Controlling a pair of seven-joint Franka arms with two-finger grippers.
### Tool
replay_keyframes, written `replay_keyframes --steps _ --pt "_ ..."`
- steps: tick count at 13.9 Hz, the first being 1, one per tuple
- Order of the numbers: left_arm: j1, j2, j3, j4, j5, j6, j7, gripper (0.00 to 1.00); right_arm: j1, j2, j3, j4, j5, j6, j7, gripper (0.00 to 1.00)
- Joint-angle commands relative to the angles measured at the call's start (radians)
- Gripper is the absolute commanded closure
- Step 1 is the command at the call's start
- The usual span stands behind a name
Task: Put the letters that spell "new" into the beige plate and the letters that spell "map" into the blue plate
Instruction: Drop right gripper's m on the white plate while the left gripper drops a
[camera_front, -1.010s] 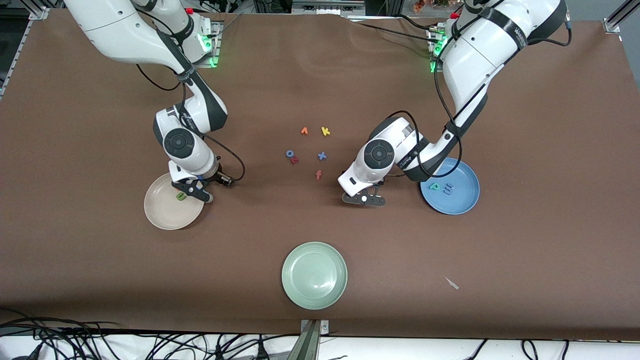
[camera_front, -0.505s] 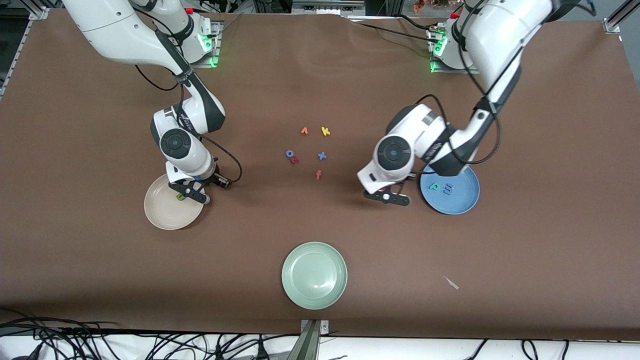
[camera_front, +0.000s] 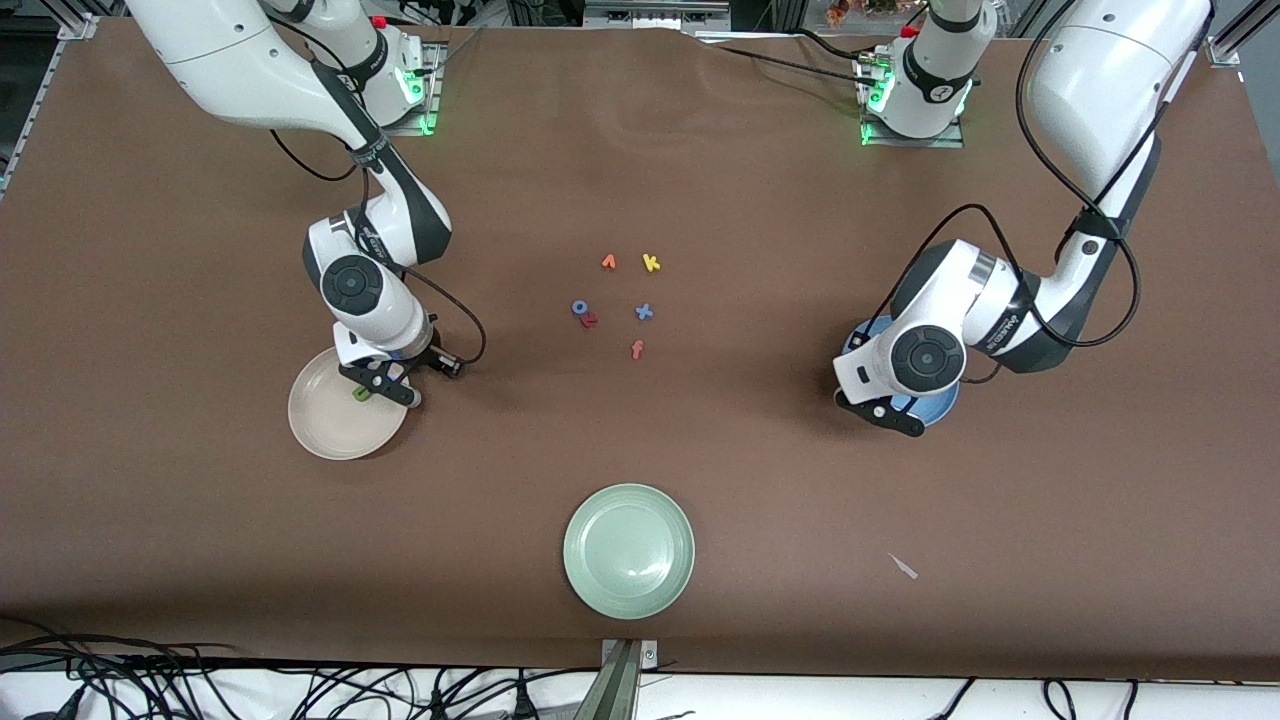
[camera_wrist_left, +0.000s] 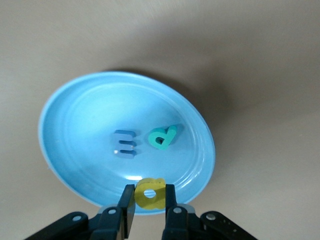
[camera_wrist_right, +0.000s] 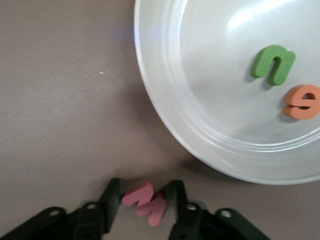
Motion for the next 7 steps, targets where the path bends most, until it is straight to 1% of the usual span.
replay_keyframes --steps 1,2,3,5,7 --pt "0.034 -0.111 -0.016 -0.203 0.042 0.127 0.014 0.81 0.0 -0.008 0.002 -0.032 0.009 0.018 0.005 0.6" --pt "0.04 -0.111 -0.016 -0.227 0.076 0.179 0.014 0.62 0.0 -0.008 0.002 -0.032 0.009 0.018 0.004 0.64" --pt "0.045 -0.108 -0.016 -0.241 0.087 0.209 0.013 0.01 -0.002 -0.008 0.001 -0.033 0.009 0.018 0.005 0.69" --pt "0.062 -0.121 -0.019 -0.243 0.087 0.194 0.014 0.0 -0.002 -0.009 0.001 -0.033 0.009 0.017 -0.001 0.72" --pt "0.062 -0.173 -0.024 -0.229 0.065 0.156 0.014 0.0 -0.002 -0.026 0.001 -0.028 0.009 0.006 -0.019 0.74"
